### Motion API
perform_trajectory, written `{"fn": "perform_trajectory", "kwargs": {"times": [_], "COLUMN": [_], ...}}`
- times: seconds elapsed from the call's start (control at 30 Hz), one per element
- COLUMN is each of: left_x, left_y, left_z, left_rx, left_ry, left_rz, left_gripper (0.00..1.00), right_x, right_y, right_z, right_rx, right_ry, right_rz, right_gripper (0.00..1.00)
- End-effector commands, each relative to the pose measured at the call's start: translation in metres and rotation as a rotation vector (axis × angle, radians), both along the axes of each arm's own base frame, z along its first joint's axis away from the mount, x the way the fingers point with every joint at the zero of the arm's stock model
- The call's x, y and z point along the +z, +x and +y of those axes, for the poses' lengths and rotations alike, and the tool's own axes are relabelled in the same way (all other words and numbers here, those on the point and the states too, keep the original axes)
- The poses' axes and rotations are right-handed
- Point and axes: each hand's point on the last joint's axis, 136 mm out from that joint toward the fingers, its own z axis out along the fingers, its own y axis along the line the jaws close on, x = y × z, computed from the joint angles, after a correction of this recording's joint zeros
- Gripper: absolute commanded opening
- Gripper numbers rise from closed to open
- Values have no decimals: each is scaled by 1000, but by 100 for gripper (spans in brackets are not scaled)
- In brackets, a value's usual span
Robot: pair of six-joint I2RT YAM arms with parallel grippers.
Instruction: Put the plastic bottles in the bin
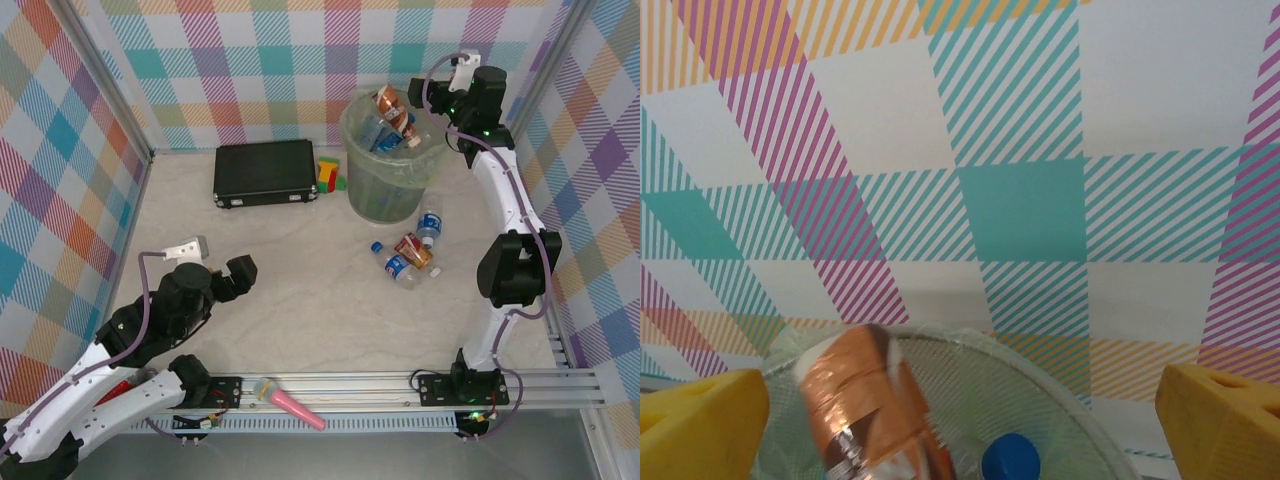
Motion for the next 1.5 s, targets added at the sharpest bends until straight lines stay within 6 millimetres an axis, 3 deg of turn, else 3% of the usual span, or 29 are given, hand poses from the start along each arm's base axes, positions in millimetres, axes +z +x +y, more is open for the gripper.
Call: {"fn": "perform_trajectory", "kwargs": {"times": [0.0,0.23,0.43,0.57,0.67,0.9,1.17,1.27,1.47], "left_x": [0,10,8,3,1,-1,-1,-1,1], "left_y": [1,10,16,13,10,8,8,7,6], "left_z": [-2,-17,-34,-31,-27,-21,-23,-23,-22], "left_rx": [-2,-39,-77,-78,-69,-59,-66,-67,-73], "left_ry": [-19,-3,-15,-16,-13,-1,-9,-10,-18], "left_rz": [-5,-13,6,18,17,15,15,16,6], "left_gripper": [100,100,100,100,100,100,100,100,100], "right_x": [9,10,-6,-21,-33,-53,-45,-39,-2], "right_y": [-14,-18,-6,1,1,-2,-25,-28,-43], "right_z": [5,16,42,62,78,108,139,139,129], "right_rx": [28,-3,-21,54,142,268,429,407,357], "right_ry": [-2,-23,-73,-36,1,41,35,9,16], "right_rz": [6,49,128,197,246,343,345,327,267], "right_gripper": [99,99,99,99,83,89,94,96,99]}}
